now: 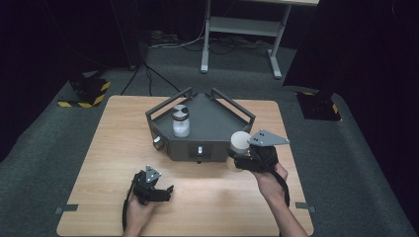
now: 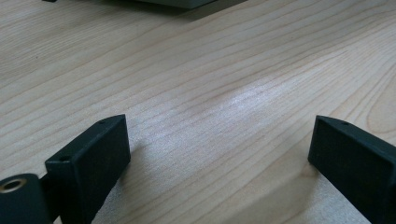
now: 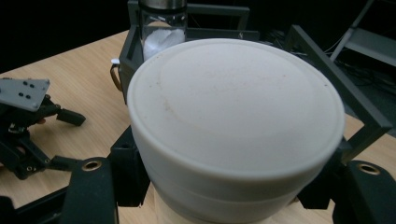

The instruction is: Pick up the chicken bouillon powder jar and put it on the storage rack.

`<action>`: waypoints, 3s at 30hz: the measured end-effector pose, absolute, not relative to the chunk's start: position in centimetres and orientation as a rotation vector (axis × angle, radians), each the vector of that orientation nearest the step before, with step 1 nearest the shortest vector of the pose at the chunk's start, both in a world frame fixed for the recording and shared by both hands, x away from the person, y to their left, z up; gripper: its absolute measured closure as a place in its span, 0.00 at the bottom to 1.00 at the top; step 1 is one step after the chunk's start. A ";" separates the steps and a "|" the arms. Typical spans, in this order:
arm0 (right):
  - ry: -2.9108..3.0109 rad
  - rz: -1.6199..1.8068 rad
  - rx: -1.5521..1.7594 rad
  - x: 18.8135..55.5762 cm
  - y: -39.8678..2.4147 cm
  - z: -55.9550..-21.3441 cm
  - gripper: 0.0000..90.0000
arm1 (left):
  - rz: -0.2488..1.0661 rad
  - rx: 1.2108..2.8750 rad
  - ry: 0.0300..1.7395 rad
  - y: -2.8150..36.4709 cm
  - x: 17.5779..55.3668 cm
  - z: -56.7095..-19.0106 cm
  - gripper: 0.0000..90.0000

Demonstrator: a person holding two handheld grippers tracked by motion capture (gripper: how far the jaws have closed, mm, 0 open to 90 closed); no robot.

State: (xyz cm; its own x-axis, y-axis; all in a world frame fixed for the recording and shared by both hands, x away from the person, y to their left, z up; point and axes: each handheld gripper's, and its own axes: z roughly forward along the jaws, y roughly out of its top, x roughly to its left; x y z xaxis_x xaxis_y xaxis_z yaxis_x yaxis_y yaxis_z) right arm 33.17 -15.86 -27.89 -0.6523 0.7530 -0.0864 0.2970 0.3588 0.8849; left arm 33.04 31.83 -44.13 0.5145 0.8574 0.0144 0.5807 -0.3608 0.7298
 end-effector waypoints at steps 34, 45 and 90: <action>2.114 1.203 0.946 39.9 -10.4 -24.7 0.38 | 0.525 2.078 1.169 31.8 33.0 -44.1 0.06; 2.107 1.158 0.991 41.8 -8.5 -25.0 0.38 | 0.525 2.075 1.171 31.8 33.0 -44.2 0.06; 2.057 1.099 1.027 43.4 -5.4 -26.2 0.18 | 0.527 2.078 1.170 31.8 33.0 -44.1 0.06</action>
State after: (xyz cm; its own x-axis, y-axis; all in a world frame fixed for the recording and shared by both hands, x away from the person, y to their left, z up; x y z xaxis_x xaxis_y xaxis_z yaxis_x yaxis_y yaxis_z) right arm 43.41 -5.36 -26.24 -0.5322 0.8360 -0.1337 0.3537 0.3631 0.8620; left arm 32.98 31.79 -44.14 0.5125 0.8585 0.0155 0.5805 -0.3598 0.7304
